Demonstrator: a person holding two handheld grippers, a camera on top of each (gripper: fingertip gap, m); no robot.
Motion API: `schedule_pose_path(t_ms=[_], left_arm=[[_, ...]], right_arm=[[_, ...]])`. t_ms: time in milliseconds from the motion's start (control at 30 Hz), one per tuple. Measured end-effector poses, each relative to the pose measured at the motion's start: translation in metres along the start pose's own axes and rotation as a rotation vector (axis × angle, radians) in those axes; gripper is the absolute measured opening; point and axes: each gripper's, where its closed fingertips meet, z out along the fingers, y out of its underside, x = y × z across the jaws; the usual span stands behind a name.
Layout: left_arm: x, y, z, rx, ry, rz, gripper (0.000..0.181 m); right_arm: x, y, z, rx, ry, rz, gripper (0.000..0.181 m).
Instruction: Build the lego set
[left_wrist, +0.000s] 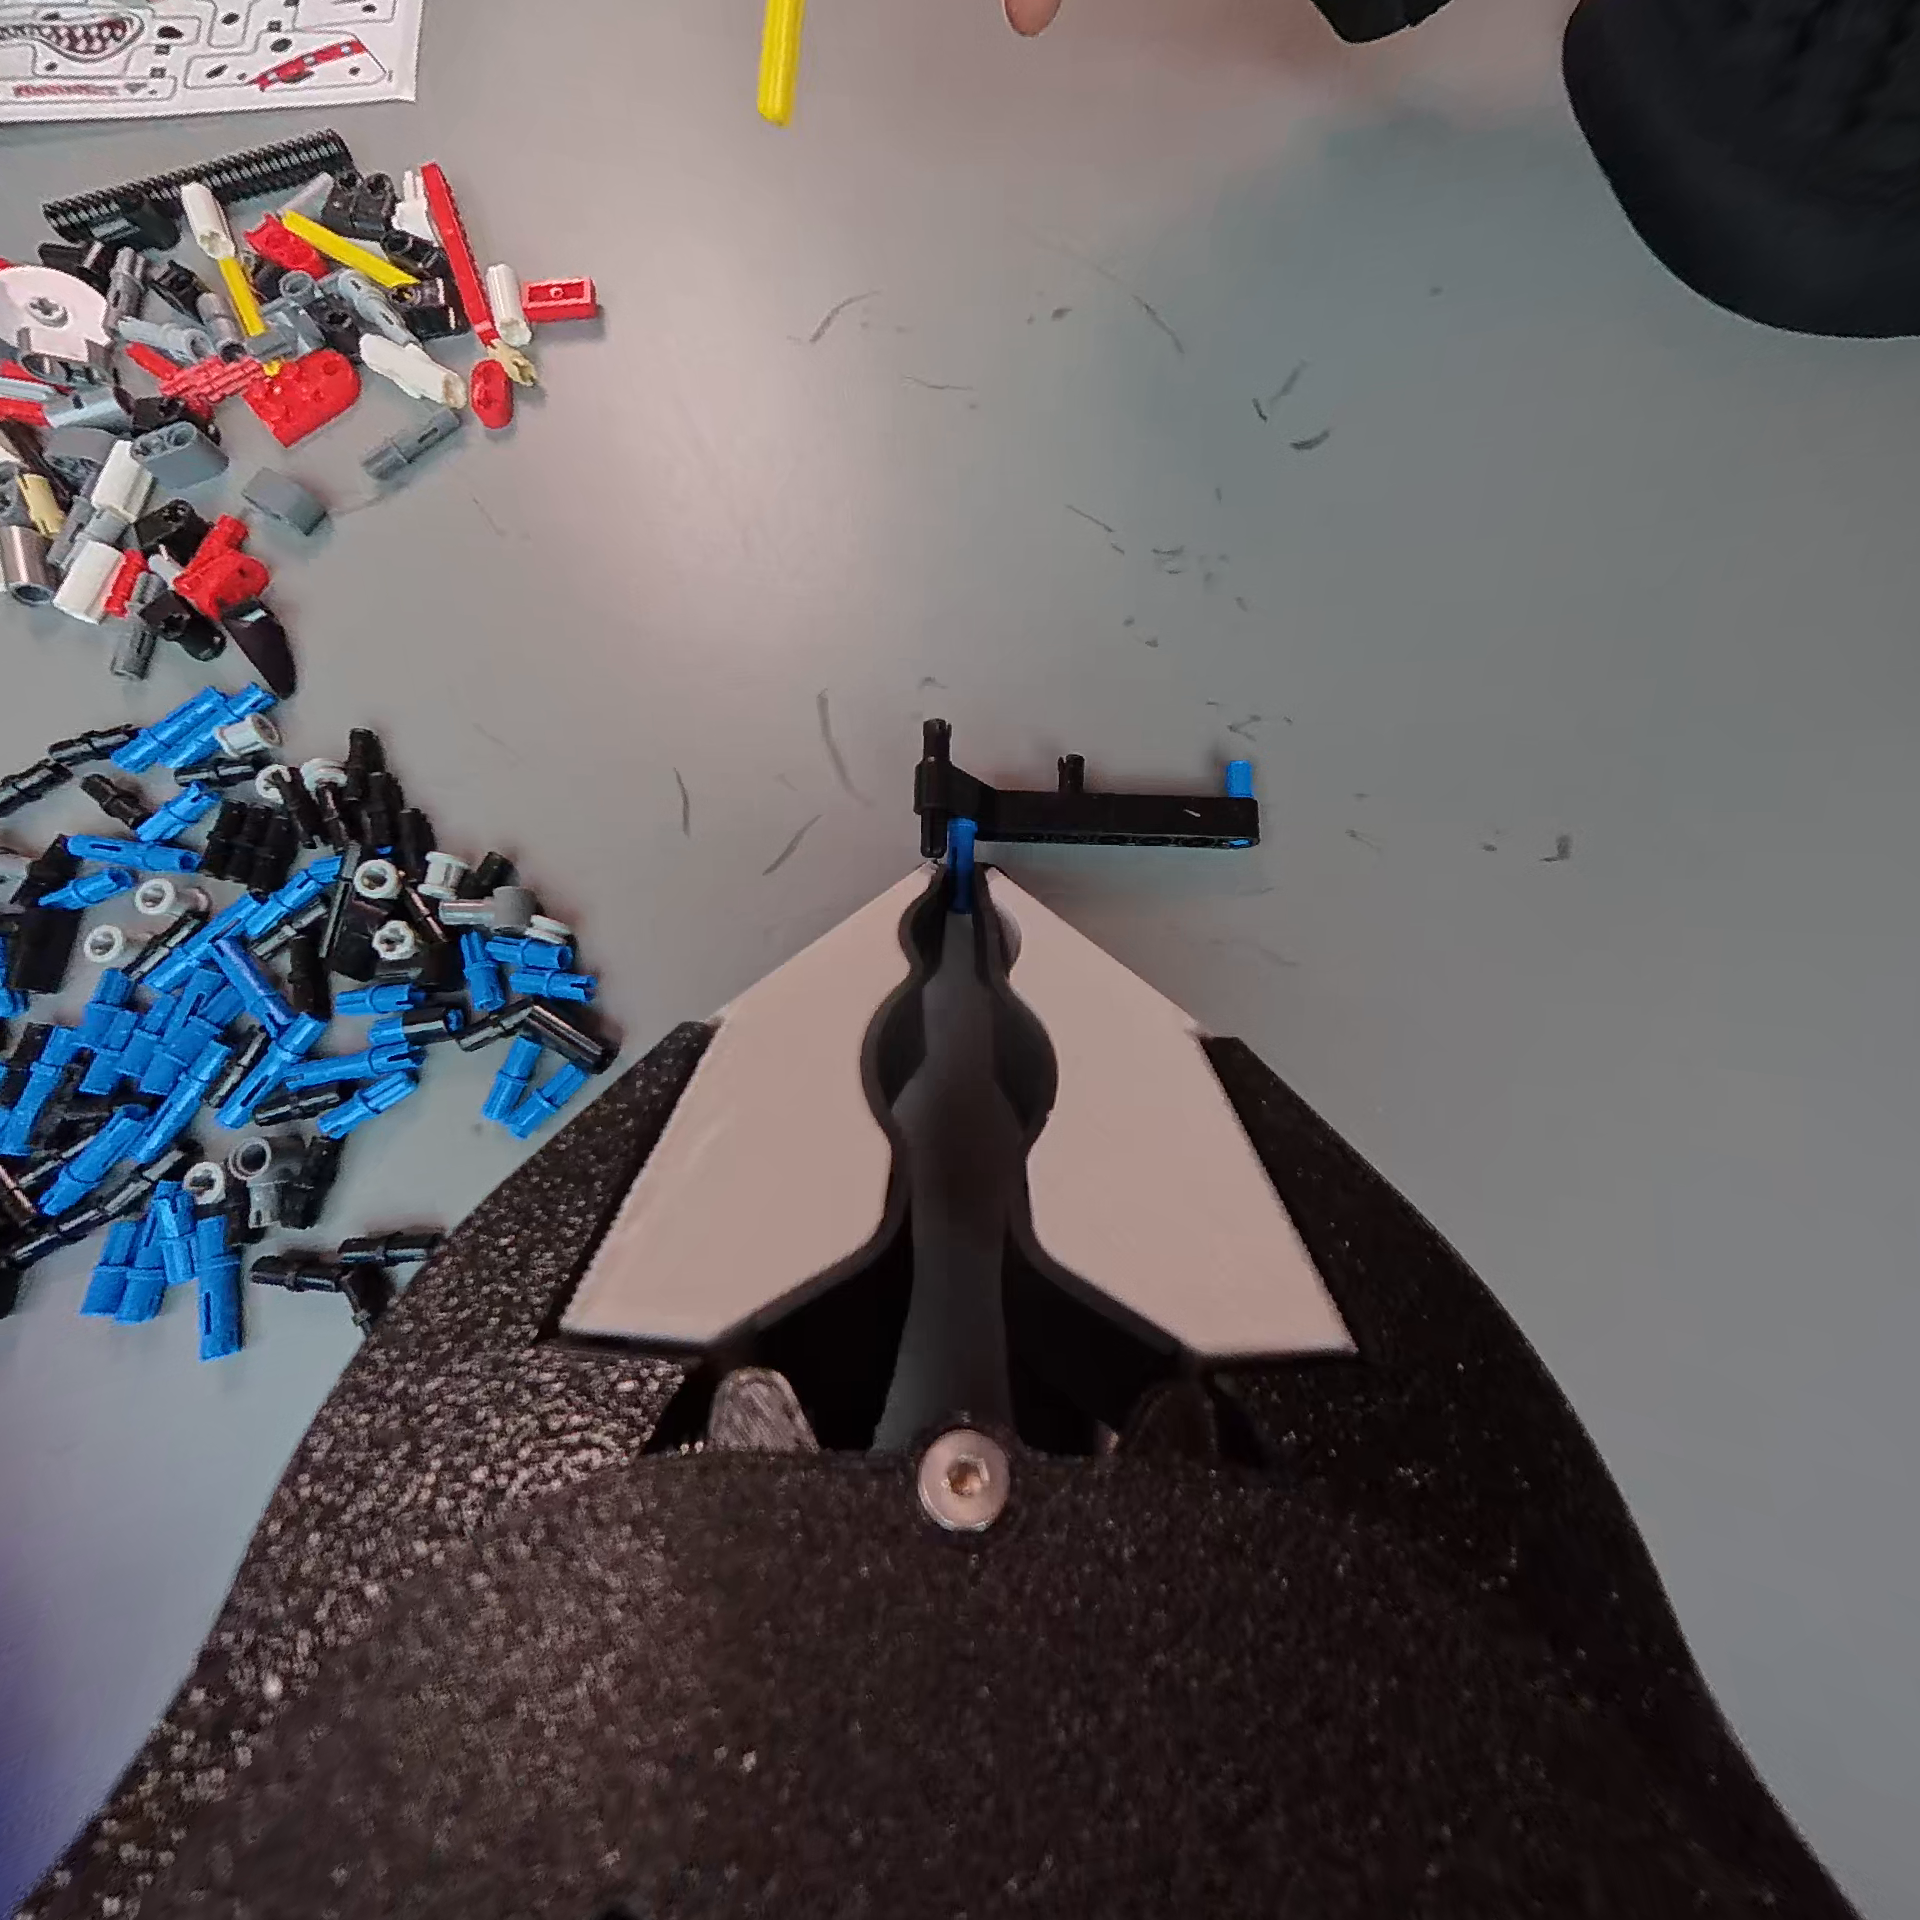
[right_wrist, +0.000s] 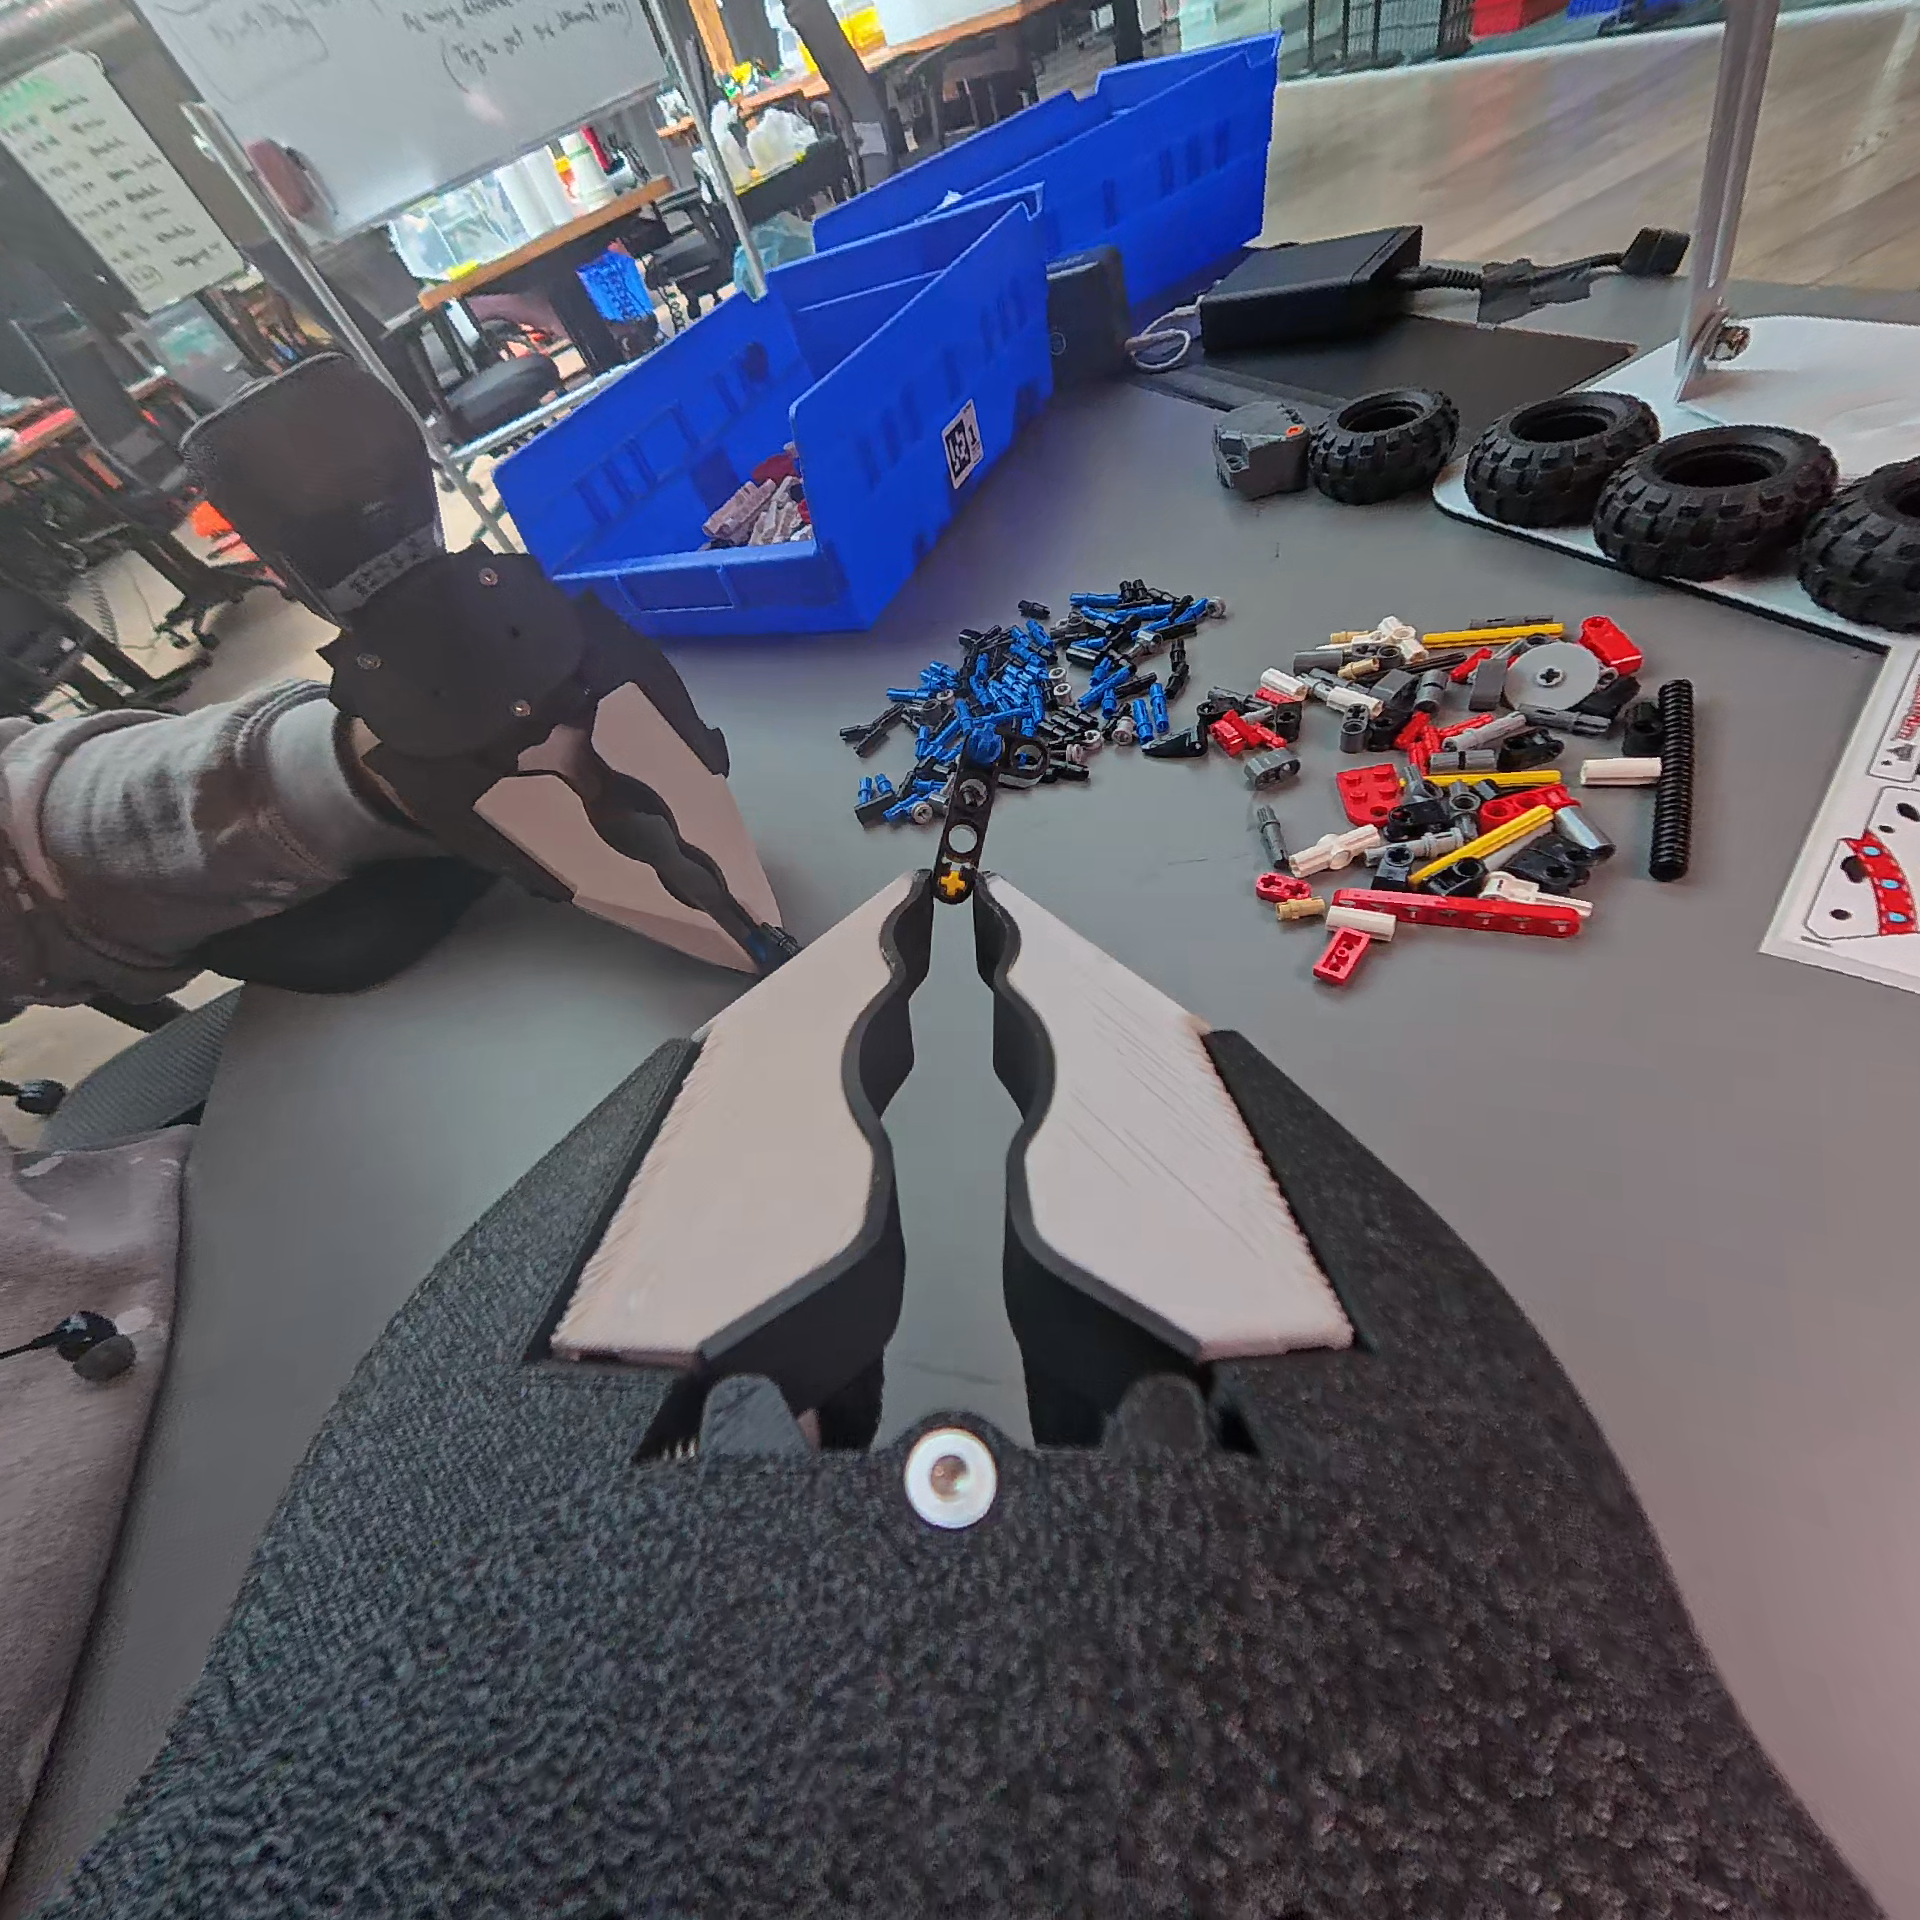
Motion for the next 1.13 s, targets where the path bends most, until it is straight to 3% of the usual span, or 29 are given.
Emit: schedule_pose_path(t_ms=[33, 333, 733, 1133], left_arm=[[-0.001, -0.002, -0.001, 0.009, -0.008, 0.007, 0.004], [-0.006, -0.006, -0.002, 0.032, -0.063, 0.023, 0.004], [-0.016, -0.028, -0.017, 0.164, -0.140, 0.007, 0.004], [-0.014, -0.041, -0.025, 0.241, -0.187, 0.053, 0.004]], right_arm=[[0.000, 0.000, 0.000, 0.000, -0.004, 0.006, 0.007], [-0.004, 0.003, 0.004, -0.005, -0.026, 0.022, 0.007], [-0.013, 0.010, 0.013, -0.017, -0.078, 0.064, 0.007], [-0.039, 0.016, 0.028, -0.014, -0.201, 0.162, 0.007]])
